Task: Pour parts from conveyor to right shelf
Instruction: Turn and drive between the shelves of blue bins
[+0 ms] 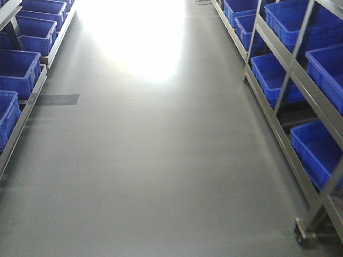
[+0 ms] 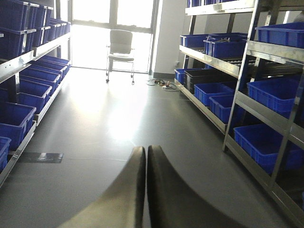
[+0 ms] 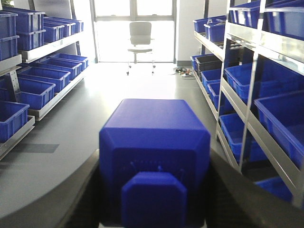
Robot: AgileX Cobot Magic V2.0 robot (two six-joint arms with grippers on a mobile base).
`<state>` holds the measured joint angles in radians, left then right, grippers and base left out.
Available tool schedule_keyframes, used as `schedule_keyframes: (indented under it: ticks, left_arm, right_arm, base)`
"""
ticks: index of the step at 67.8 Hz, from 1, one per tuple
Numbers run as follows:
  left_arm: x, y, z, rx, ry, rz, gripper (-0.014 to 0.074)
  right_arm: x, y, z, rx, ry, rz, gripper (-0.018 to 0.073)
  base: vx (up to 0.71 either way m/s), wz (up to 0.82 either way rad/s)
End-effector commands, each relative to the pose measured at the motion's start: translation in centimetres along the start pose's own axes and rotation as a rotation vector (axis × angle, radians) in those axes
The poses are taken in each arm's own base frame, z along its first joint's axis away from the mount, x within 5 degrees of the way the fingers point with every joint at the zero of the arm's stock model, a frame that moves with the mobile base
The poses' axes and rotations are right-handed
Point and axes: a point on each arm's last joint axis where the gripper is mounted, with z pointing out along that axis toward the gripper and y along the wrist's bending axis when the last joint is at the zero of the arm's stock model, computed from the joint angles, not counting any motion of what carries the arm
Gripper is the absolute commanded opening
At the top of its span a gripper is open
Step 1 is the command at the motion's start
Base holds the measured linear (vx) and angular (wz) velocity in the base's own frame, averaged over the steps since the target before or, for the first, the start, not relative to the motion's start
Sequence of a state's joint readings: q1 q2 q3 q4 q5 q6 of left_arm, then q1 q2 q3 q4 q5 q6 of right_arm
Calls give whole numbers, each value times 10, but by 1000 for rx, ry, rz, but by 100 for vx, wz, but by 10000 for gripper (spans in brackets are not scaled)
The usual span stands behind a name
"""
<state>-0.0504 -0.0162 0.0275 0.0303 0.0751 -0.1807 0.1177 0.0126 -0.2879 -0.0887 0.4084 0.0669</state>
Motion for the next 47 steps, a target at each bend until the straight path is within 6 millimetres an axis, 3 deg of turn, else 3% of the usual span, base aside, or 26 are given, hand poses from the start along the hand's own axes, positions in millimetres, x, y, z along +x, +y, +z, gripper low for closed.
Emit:
schedule_keyframes:
  ticks: [1, 47]
  left_arm:
    - [0, 0, 0, 15, -59, -13, -6]
    - [0, 0, 0, 15, -59, -13, -6]
  right_arm:
    - [-15, 0, -1, 3, -91, -13, -4]
    - [-15, 0, -1, 3, -91, -13, -4]
  base:
    - [63, 14]
    - [66, 4]
